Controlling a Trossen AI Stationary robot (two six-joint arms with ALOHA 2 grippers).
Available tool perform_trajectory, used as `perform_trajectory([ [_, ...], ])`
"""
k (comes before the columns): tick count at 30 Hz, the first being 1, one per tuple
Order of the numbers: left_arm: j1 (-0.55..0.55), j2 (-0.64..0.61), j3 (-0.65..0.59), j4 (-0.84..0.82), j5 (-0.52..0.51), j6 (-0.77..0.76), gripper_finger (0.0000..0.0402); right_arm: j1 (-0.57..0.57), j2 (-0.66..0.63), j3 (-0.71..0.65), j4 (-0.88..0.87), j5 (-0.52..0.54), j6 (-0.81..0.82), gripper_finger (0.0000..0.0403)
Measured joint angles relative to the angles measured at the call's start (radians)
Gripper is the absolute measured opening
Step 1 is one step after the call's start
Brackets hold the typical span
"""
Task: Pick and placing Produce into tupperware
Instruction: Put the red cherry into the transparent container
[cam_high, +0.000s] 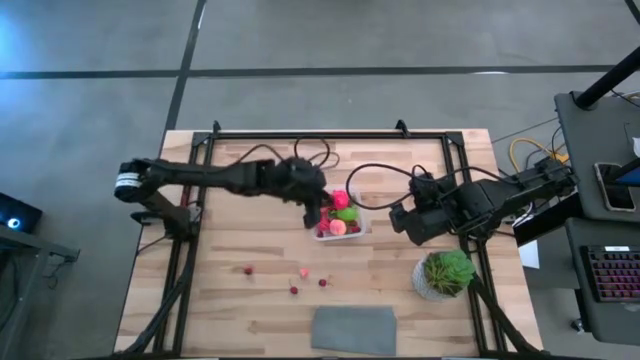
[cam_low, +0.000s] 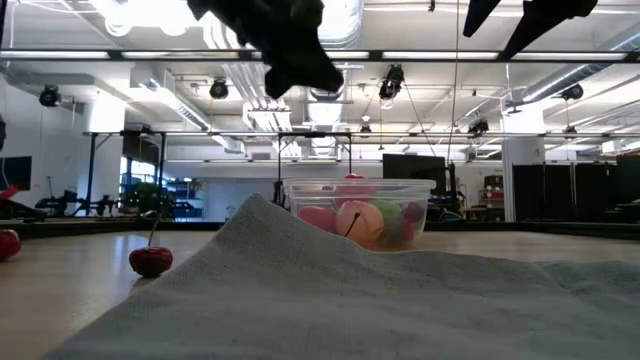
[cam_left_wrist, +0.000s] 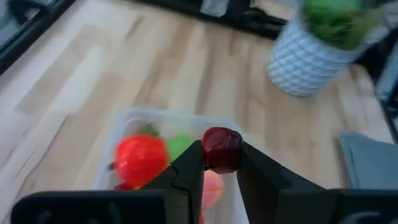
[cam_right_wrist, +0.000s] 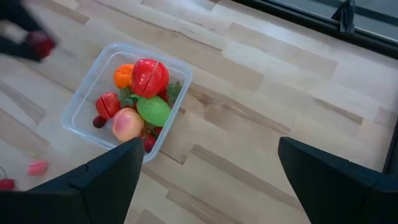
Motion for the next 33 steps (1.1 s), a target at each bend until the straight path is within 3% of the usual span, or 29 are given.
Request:
perform_trajectory([
  [7, 0.063, 0.085, 0.027, -0.011, 0.006, -0.188, 0.0085, 0.002, -0.001, 0.000, -0.001, 0.008, 0.012, 0.0365],
  [16, 0.064, 0.126, 0.027, -0.047, 0.029, -0.379, 0.0194, 0.002, -0.001, 0.000, -0.005, 0.012, 0.001, 0.0365],
  [21, 0.052, 0.054, 0.041, -0.339, 0.167, -0.204, 0.0230, 0.002, -0.001, 0.000, -0.008, 0.012, -0.006, 0.0365],
  [26, -0.055, -0.072, 0.000, -0.767, 0.141, 0.045, 0.0233, 0.002, -0.002, -0.003, -0.010, 0.011, -0.021, 0.0365],
  [28, -0.101, -0.112, -0.032, -0.835, 0.099, 0.075, 0.0233, 0.001, -0.002, -0.004, -0.010, 0.011, -0.026, 0.0365],
  [33, -0.235, -0.190, -0.143, -0.790, 0.085, 0.071, 0.0233, 0.001, -0.002, -0.004, -0.010, 0.019, -0.042, 0.0365],
])
